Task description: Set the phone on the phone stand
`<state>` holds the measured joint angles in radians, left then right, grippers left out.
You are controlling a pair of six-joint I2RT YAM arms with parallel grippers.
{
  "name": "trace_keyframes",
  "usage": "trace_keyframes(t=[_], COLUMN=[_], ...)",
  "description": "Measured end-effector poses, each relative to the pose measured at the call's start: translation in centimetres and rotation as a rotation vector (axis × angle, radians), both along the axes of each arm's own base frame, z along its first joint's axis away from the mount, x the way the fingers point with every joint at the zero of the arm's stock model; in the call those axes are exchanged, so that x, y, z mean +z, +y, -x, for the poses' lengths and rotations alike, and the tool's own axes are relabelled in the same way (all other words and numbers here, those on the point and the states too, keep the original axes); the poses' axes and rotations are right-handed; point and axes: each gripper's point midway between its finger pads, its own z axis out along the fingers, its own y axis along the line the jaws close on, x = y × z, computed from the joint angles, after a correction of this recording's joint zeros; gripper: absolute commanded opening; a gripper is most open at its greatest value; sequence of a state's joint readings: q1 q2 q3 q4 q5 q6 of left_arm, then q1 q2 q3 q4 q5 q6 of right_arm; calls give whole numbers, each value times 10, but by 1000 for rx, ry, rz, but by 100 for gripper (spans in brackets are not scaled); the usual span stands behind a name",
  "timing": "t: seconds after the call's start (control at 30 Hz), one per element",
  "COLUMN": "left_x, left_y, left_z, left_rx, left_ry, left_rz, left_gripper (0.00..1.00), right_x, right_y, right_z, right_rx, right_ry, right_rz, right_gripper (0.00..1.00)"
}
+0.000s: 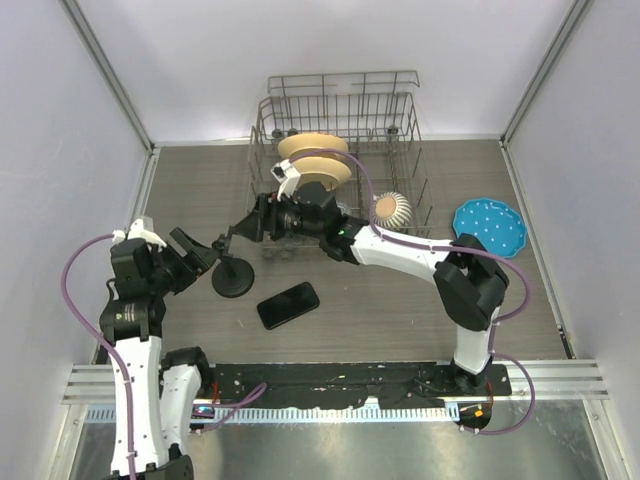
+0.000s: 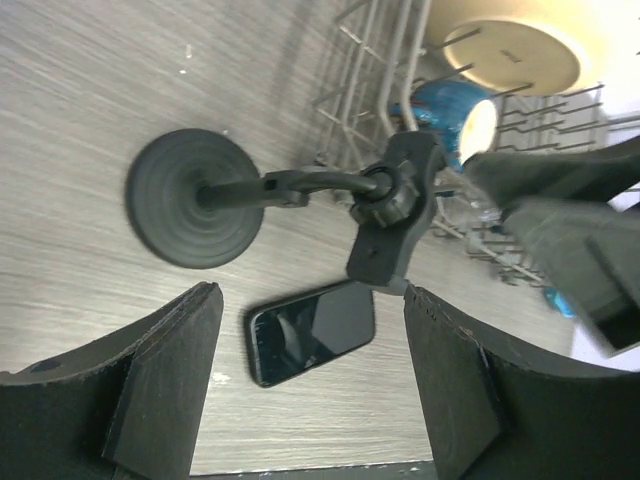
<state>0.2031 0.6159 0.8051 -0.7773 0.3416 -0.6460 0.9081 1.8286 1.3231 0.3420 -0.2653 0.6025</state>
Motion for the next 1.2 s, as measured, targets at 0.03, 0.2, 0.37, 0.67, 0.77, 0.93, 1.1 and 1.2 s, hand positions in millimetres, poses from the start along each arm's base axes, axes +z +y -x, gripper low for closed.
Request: trace_keyframes(t=[0.03, 0.2, 0.37, 0.67, 0.77, 0.93, 1.1, 1.2], left_x=[-2, 1, -6, -23, -24, -23, -24, -25], left_y=[2, 4, -8, -22, -25, -20, -9, 2], left_z=[1, 4, 0, -8, -11, -16, -19, -23], left_rx=[3, -15, -78, -81, -88, -56, -1, 62], left_ry=[14, 68, 109, 129, 131, 119, 118, 118], left_rz=[-19, -117, -143, -53, -47, -71, -108, -136], left_gripper=[80, 88, 89, 75, 70, 67, 68, 70], right_x=[3, 8, -11, -15, -15, -13, -13, -19], right_y=[4, 24, 33, 42, 40, 28, 11, 13], right_z=[-4, -25, -35, -22, -21, -18, -6, 5], right_rx=[-7, -34, -46, 23, 22, -5, -57, -75], right_ry=[11, 102, 187, 288, 308, 340, 401, 435], right_rz=[-13, -75, -78, -128, -165, -241, -295, -300], right_gripper=[64, 67, 67, 39, 35, 17, 17, 18])
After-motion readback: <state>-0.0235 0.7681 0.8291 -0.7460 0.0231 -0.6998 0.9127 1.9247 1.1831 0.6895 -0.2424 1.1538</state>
